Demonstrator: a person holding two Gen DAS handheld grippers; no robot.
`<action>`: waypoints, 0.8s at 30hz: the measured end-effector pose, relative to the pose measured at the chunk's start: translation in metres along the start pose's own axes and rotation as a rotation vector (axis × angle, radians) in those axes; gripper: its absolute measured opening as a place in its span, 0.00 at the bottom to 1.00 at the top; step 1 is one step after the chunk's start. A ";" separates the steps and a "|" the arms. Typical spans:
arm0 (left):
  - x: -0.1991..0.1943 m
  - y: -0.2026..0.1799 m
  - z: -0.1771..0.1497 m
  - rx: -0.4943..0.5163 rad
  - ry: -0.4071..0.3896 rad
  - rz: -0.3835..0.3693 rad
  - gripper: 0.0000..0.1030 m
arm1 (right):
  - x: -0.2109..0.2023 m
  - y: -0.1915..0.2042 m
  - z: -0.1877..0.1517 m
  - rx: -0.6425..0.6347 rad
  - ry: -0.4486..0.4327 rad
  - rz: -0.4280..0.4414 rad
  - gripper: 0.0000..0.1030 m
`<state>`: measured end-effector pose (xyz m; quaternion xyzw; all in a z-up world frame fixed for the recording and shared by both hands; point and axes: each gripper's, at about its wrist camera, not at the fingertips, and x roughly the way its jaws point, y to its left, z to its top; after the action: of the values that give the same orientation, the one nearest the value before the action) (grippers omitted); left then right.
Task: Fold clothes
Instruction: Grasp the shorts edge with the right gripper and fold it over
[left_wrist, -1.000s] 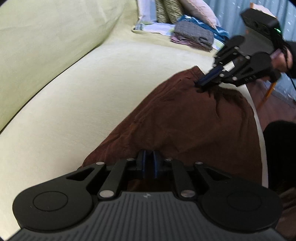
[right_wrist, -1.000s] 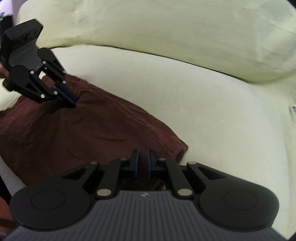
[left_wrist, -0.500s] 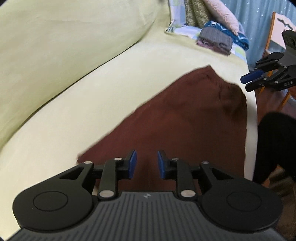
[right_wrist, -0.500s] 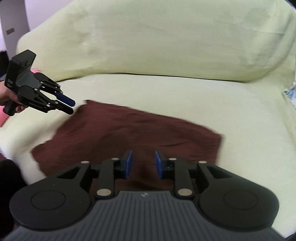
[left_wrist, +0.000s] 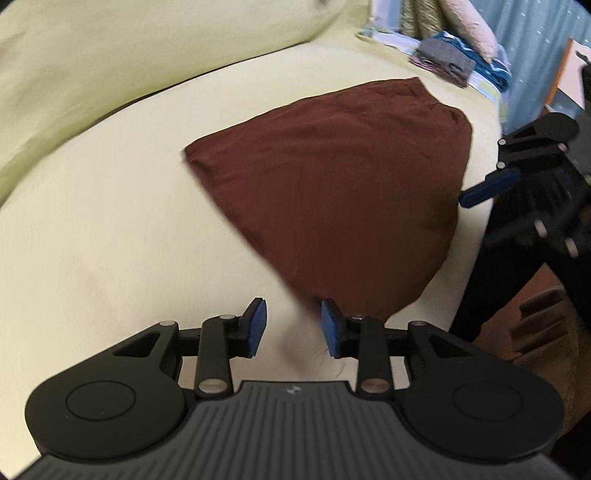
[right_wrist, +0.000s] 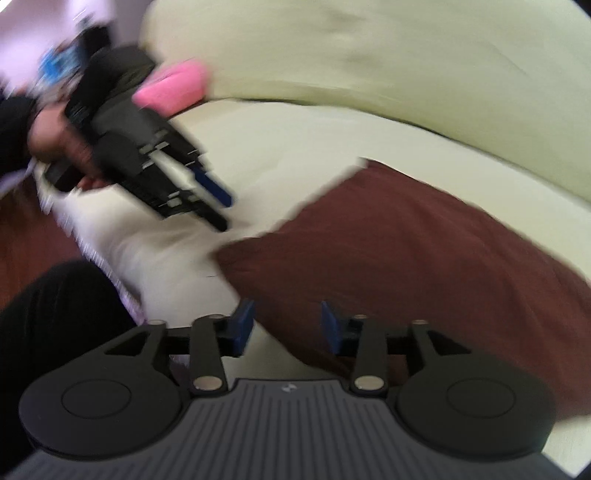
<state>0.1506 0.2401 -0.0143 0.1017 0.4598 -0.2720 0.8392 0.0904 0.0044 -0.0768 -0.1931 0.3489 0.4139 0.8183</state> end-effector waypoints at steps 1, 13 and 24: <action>-0.005 0.006 -0.005 -0.016 -0.013 0.006 0.38 | 0.005 0.010 0.005 -0.051 0.004 -0.001 0.47; -0.030 0.029 -0.042 -0.053 -0.089 0.000 0.42 | 0.077 0.079 0.023 -0.563 0.129 -0.144 0.07; -0.001 0.004 -0.030 0.050 -0.124 -0.184 0.47 | 0.024 -0.003 0.046 -0.059 0.016 -0.179 0.03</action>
<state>0.1310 0.2570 -0.0300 0.0631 0.4076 -0.3651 0.8346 0.1216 0.0439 -0.0629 -0.2511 0.3245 0.3475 0.8431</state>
